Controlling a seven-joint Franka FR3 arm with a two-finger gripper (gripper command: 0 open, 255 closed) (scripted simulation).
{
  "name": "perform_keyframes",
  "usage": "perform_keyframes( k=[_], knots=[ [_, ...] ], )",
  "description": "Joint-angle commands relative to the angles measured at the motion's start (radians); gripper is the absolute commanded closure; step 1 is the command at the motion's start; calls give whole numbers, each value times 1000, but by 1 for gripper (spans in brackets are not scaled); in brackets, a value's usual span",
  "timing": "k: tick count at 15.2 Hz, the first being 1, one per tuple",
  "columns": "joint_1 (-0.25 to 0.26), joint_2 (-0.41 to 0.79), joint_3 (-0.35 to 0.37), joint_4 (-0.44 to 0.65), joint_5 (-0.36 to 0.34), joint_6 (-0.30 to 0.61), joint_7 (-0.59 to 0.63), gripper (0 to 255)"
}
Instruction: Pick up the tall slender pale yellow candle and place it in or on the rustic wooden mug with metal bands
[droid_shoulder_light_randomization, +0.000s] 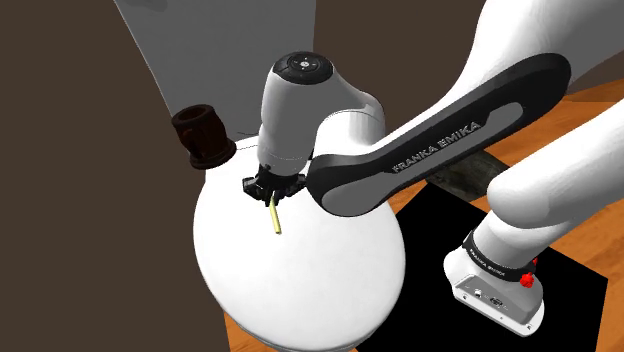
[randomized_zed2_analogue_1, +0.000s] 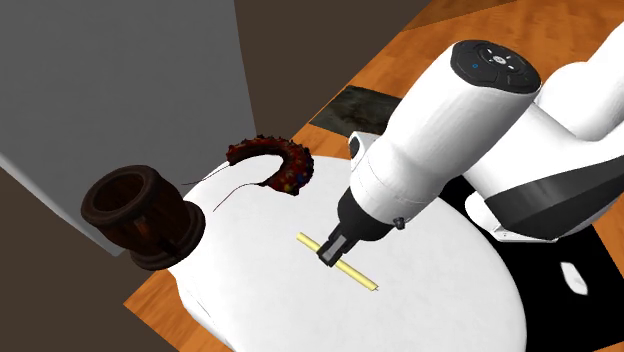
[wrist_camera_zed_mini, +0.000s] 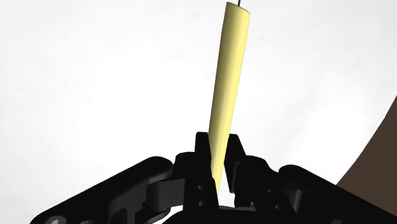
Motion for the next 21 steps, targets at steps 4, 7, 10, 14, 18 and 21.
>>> perform_keyframes(
  k=[4,7,10,14,18,21],
  knots=[
    [74,-54,-83,29,61,-78,-56,255],
    [104,-82,-121,48,85,-123,-81,255],
    [127,-107,-154,70,104,-168,-101,255],
    [149,-136,-191,101,120,-227,-122,255],
    [165,-161,-222,135,131,-285,-139,255],
    [173,-176,-243,163,135,-327,-150,255]
  ],
)
